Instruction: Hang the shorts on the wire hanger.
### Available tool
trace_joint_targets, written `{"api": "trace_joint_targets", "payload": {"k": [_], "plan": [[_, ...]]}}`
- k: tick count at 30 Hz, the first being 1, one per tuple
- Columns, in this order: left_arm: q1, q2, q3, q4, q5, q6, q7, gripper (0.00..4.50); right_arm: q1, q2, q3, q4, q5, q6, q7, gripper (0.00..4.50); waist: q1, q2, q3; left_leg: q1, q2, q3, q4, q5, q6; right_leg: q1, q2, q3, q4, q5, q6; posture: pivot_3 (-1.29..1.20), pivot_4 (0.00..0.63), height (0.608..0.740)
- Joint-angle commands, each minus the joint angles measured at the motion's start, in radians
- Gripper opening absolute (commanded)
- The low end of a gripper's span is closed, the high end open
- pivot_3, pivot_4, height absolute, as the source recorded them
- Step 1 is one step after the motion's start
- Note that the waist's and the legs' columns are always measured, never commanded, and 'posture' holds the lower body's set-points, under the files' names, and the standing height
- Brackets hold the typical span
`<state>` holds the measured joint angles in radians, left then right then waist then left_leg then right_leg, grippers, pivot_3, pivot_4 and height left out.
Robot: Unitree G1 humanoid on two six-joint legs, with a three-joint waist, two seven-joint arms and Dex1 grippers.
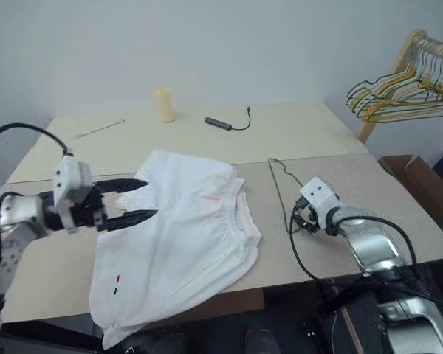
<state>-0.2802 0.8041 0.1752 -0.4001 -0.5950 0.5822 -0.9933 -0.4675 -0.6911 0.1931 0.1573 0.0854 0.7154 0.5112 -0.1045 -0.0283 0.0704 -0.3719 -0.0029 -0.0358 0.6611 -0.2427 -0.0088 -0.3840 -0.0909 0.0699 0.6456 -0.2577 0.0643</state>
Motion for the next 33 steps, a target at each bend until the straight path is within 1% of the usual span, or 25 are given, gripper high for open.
{"api": "trace_joint_targets", "payload": {"k": [1, 3, 4, 5, 6, 7, 13, 17, 19, 21, 24, 25, 28, 31, 33], "plan": [[-0.042, -0.009, -0.024, 0.003, -0.008, 0.008, 0.016, 3.61, -0.051, 0.029, 0.009, 0.084, -0.044, 0.070, -0.021, 3.62, -0.017, -0.001, -0.002, -0.002, 0.000, 0.001, 0.000, 0.000, 0.000, -0.002, 0.000, 0.001, 0.000, 0.001, 0.000, -0.14, 0.023, 0.740], [-0.043, -0.006, -0.031, 0.007, -0.002, 0.000, 0.008, 3.61, -0.062, 0.034, 0.007, 0.099, -0.052, 0.086, -0.008, 2.92, -0.022, 0.000, -0.002, -0.003, 0.000, 0.000, 0.000, 0.000, 0.000, -0.003, 0.000, 0.000, -0.001, 0.001, 0.000, -0.14, 0.023, 0.740], [-0.042, -0.005, -0.033, 0.011, 0.005, -0.008, 0.007, 3.61, -0.063, 0.031, -0.001, 0.092, -0.055, 0.100, -0.011, 2.78, -0.024, 0.000, -0.002, -0.003, 0.000, 0.000, 0.000, 0.000, 0.000, -0.003, 0.000, 0.000, -0.001, 0.001, 0.000, -0.14, 0.022, 0.740], [-0.041, -0.003, -0.036, 0.014, 0.011, -0.014, 0.007, 3.61, -0.062, 0.027, -0.011, 0.083, -0.057, 0.120, -0.018, 2.40, -0.025, -0.001, -0.003, -0.003, 0.000, 0.000, 0.000, 0.000, 0.000, -0.003, 0.000, 0.000, -0.002, 0.000, 0.000, -0.14, 0.022, 0.740], [-0.042, -0.002, -0.036, 0.017, 0.015, -0.018, 0.007, 3.61, -0.059, 0.023, -0.019, 0.072, -0.059, 0.130, -0.023, 2.29, -0.024, 0.000, -0.003, -0.003, 0.000, 0.000, 0.000, 0.000, 0.000, -0.002, 0.000, 0.000, -0.002, 0.000, 0.000, -0.14, 0.022, 0.740], [-0.043, -0.003, -0.038, 0.019, 0.017, -0.021, 0.008, 3.61, -0.057, 0.018, -0.026, 0.065, -0.060, 0.137, -0.024, 2.00, -0.020, 0.000, -0.003, -0.003, 0.000, 0.000, 0.000, 0.000, 0.000, -0.002, 0.000, 0.000, -0.002, 0.001, 0.000, -0.13, 0.021, 0.740], [-0.079, -0.022, -0.061, 0.053, 0.046, -0.046, 0.015, 3.61, -0.074, 0.005, -0.066, 0.035, -0.091, 0.151, -0.076, 0.02, -0.022, 0.000, -0.003, -0.003, 0.000, 0.001, 0.000, 0.000, 0.000, -0.002, 0.000, -0.001, -0.002, 0.001, 0.000, -0.14, 0.018, 0.740], [-0.116, -0.038, -0.080, 0.079, 0.057, -0.060, 0.013, 3.61, -0.093, -0.024, -0.075, 0.000, -0.108, 0.111, -0.071, 0.02, -0.029, 0.000, -0.003, -0.005, 0.000, 0.001, 0.000, 0.000, 0.000, -0.004, 0.000, -0.001, -0.002, 0.001, 0.000, -0.15, 0.013, 0.740], [-0.135, -0.044, -0.089, 0.096, 0.063, -0.068, 0.010, 3.61, -0.092, -0.042, -0.082, -0.024, -0.116, 0.031, -0.065, 0.02, -0.037, 0.000, -0.003, -0.005, 0.000, 0.001, 0.000, 0.000, 0.000, -0.004, 0.000, -0.001, -0.002, 0.001, 0.001, -0.15, 0.013, 0.740], [-0.159, -0.053, -0.095, 0.119, 0.068, -0.074, 0.009, 3.61, -0.091, -0.058, -0.091, -0.045, -0.140, -0.095, -0.078, 0.02, -0.047, 0.000, -0.003, -0.006, 0.000, 0.001, 0.000, 0.000, 0.000, -0.004, 0.000, -0.001, -0.002, 0.001, 0.001, -0.15, 0.013, 0.740], [-0.231, -0.091, -0.098, 0.168, 0.059, -0.050, 0.042, 3.61, -0.077, -0.120, -0.057, -0.065, -0.257, -0.478, -0.147, 0.02, -0.061, 0.000, -0.004, -0.006, -0.001, 0.001, 0.000, 0.000, 0.000, -0.004, 0.000, -0.001, -0.002, 0.001, 0.001, -0.17, 0.001, 0.740], [-0.263, -0.105, -0.095, 0.188, 0.047, -0.033, 0.053, 3.61, -0.077, -0.159, -0.028, -0.052, -0.329, -0.659, -0.189, 0.02, -0.064, 0.000, -0.004, -0.006, -0.001, 0.001, 0.000, 0.000, 0.000, -0.004, 0.000, -0.001, -0.002, 0.001, 0.002, -0.17, 0.001, 0.740], [-0.360, -0.129, -0.096, 0.245, 0.018, 0.041, 0.072, 3.61, -0.098, -0.236, 0.042, 0.003, -0.512, -1.000, -0.304, 0.02, -0.077, 0.000, -0.004, -0.007, -0.001, 0.001, 0.000, 0.000, 0.000, -0.005, 0.000, -0.001, -0.003, 0.001, 0.002, -0.18, 0.000, 0.740], [-0.456, -0.135, -0.106, 0.323, 0.007, 0.126, 0.079, 3.61, -0.146, -0.278, 0.092, 0.074, -0.705, -1.216, -0.459, 0.02, -0.097, 0.000, -0.004, -0.007, -0.001, 0.001, 0.001, 0.000, 0.000, -0.005, -0.001, -0.001, -0.003, 0.001, 0.002, -0.19, 0.000, 0.740], [-0.511, -0.142, -0.115, 0.387, 0.007, 0.164, 0.068, 3.61, -0.178, -0.279, 0.109, 0.123, -0.790, -1.308, -0.548, 0.02, -0.109, 0.000, -0.004, -0.007, -0.001, 0.001, 0.001, 0.000, -0.001, -0.005, -0.001, 0.000, -0.003, 0.001, 0.002, -0.19, 0.000, 0.740]]}}
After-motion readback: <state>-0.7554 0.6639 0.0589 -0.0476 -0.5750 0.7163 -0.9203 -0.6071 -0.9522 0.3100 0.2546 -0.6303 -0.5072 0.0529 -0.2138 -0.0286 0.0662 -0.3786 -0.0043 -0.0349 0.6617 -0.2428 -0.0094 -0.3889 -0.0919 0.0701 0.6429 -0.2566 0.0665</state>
